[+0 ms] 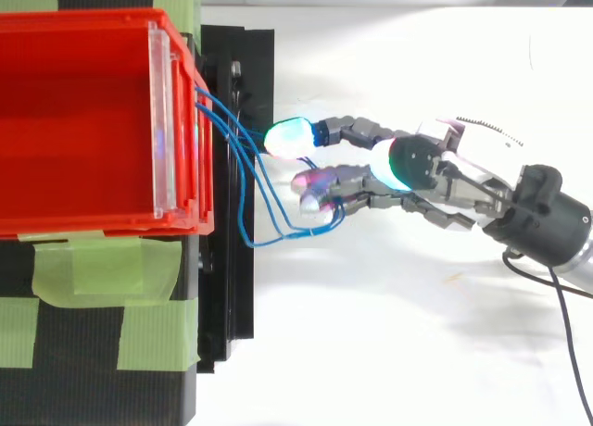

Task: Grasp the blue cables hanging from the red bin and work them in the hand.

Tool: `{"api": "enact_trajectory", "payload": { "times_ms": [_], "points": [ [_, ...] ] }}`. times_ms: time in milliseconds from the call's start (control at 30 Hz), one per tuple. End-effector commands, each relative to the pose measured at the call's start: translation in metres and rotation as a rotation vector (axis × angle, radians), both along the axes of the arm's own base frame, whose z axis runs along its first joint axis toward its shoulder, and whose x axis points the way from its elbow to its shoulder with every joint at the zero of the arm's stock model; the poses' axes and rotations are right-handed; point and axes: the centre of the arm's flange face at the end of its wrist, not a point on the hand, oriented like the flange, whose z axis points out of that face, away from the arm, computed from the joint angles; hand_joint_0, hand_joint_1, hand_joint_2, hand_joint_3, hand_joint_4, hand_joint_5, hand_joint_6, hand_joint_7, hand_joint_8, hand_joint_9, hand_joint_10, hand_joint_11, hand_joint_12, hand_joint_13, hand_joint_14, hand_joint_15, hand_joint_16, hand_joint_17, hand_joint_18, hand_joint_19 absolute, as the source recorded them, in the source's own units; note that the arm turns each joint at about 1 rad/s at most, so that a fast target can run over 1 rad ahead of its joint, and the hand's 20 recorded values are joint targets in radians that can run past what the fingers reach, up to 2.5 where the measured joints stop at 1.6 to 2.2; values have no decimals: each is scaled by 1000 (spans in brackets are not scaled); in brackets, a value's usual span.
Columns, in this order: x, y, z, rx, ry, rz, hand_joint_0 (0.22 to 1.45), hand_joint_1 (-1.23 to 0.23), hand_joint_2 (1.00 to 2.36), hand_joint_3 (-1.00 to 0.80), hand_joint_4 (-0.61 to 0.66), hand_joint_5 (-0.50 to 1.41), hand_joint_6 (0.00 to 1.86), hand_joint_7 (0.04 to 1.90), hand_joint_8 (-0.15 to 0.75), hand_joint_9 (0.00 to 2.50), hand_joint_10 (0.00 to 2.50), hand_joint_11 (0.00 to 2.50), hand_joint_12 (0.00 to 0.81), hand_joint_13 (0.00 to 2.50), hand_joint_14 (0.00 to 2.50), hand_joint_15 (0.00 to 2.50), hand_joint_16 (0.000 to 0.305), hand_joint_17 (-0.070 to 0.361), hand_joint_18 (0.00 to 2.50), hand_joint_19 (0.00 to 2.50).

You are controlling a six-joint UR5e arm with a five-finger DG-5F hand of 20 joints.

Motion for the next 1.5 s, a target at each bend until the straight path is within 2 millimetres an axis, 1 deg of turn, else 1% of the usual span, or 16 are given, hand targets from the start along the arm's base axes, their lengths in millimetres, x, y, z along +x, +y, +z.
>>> {"api": "enact_trajectory", "payload": {
  "times_ms": [0,367,467,567,667,833,967,1000,1033,1100,1133,1200,1267,1300,1333,1467],
  "points": [
    [1,4,1,-2,-2,20,815,-430,1000,-1000,283,-130,6,687,422,790,16,838,465,481,11,475,65,147,516,491],
    [3,8,3,1,-3,62,824,-435,1000,-1000,300,-95,7,702,424,954,15,1134,512,805,18,718,65,146,634,537],
    [4,8,16,6,-15,61,826,-436,1000,-1000,297,-93,7,704,422,959,14,1146,518,851,18,791,65,147,652,550],
    [2,8,32,-1,-1,62,826,-436,1001,-1000,294,-95,7,705,421,876,15,1054,523,865,20,809,65,147,652,558],
    [-4,6,40,-16,49,64,827,-437,1000,-1000,282,-107,7,705,408,757,15,964,522,856,19,812,66,148,648,566],
    [-7,6,43,-26,79,71,822,-441,1000,-1000,264,-138,6,703,380,512,10,645,506,728,17,710,66,147,623,570],
    [-7,7,43,-28,79,71,813,-440,1000,-1000,256,-169,7,695,383,467,9,496,494,639,15,590,65,147,608,541],
    [-7,6,44,-26,79,71,808,-434,1000,-1000,242,-194,6,690,403,464,9,391,487,617,15,554,66,148,611,522],
    [-8,6,43,-27,81,71,805,-430,1000,-1000,231,-224,6,682,422,475,7,346,486,601,14,524,66,148,612,522],
    [-11,5,45,-29,81,69,798,-412,1000,-1000,232,-258,5,669,489,650,7,318,488,605,12,499,67,150,618,505],
    [-12,5,47,-29,80,69,797,-411,1000,-1000,234,-266,5,668,489,654,7,301,489,607,12,500,67,151,621,502],
    [-15,4,51,-31,80,69,795,-402,1000,-1000,236,-282,5,659,517,815,11,325,499,646,14,492,68,153,649,502],
    [-17,4,58,-38,77,69,793,-399,1000,-1000,232,-293,5,657,526,844,8,325,499,649,12,483,68,153,654,500],
    [-24,3,69,-55,86,69,793,-397,1000,-1000,234,-297,5,656,530,843,9,308,499,649,14,484,68,154,654,497],
    [-27,2,71,-65,90,69,793,-397,1000,-1000,234,-298,5,655,528,846,8,316,499,647,12,485,69,154,653,489],
    [-34,1,71,-82,103,70,790,-395,1000,-1000,241,-286,4,648,520,957,8,296,496,614,13,441,71,159,518,407]
  ]
}}
